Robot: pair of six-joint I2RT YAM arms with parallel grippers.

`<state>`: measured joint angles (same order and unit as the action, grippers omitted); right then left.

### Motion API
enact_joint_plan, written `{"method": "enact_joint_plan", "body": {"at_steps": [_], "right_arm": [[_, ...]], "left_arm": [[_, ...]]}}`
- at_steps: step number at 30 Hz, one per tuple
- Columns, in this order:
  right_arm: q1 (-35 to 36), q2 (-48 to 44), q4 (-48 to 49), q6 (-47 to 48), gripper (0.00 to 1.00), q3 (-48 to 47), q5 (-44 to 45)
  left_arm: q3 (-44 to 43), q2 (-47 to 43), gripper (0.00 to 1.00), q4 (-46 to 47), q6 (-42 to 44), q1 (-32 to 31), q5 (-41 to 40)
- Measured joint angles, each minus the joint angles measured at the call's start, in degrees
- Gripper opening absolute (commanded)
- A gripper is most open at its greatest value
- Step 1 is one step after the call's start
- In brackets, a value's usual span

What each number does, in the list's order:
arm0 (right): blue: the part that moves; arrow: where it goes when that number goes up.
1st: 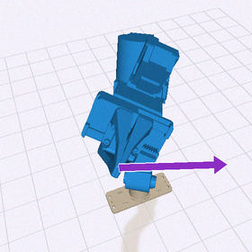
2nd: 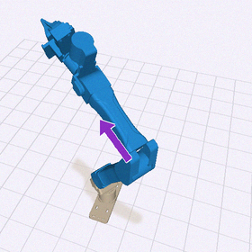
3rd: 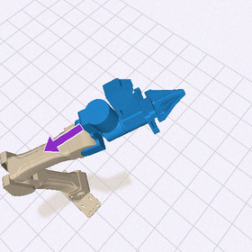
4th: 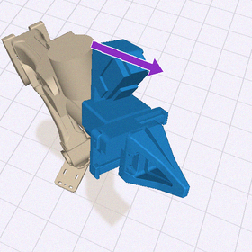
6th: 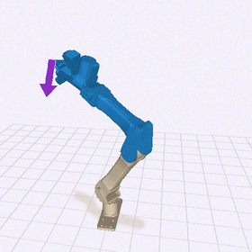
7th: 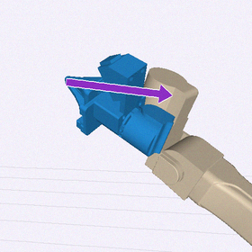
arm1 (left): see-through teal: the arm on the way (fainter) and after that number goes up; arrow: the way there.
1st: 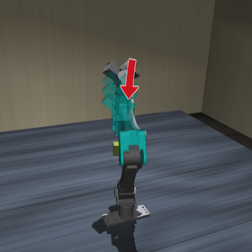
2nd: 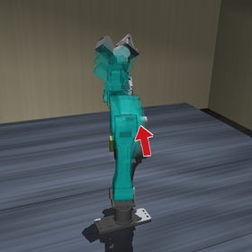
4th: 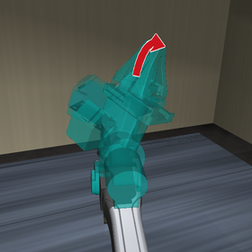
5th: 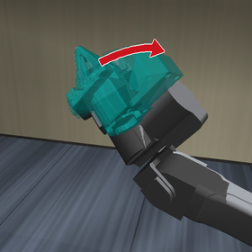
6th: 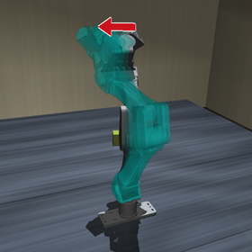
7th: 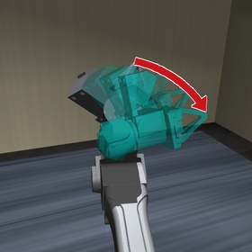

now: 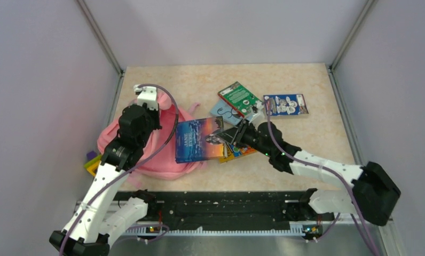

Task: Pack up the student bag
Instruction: Place the book in the student bag.

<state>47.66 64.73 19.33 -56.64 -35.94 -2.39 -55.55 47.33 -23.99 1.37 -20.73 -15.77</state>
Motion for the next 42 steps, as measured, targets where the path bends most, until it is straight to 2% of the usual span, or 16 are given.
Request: {"method": "enact_joint_plan", "body": {"at_steps": [6,11,24,34,42], "right_arm": [[1.8,13.0,10.9,-7.5,0.0,0.0,1.2],[2.4,20.1,18.1,-11.7,0.0,-0.9,3.1],[4.4,36.6,27.9,-16.6,0.0,-16.1,3.9],[5.5,49.2,28.8,-18.9,0.0,-23.5,5.4],[6.4,57.5,24.2,-17.1,0.0,-33.1,7.3]], "left_arm": [[0.9,-1.2,0.0,0.0,0.0,0.0,1.7],[1.2,-1.5,0.0,0.1,0.0,0.0,2.3],[1.3,-1.5,0.0,0.5,0.0,0.0,2.5],[1.4,-1.5,0.0,0.5,0.0,0.0,2.5],[1.5,-1.5,0.0,0.4,0.0,0.0,3.1]]}}
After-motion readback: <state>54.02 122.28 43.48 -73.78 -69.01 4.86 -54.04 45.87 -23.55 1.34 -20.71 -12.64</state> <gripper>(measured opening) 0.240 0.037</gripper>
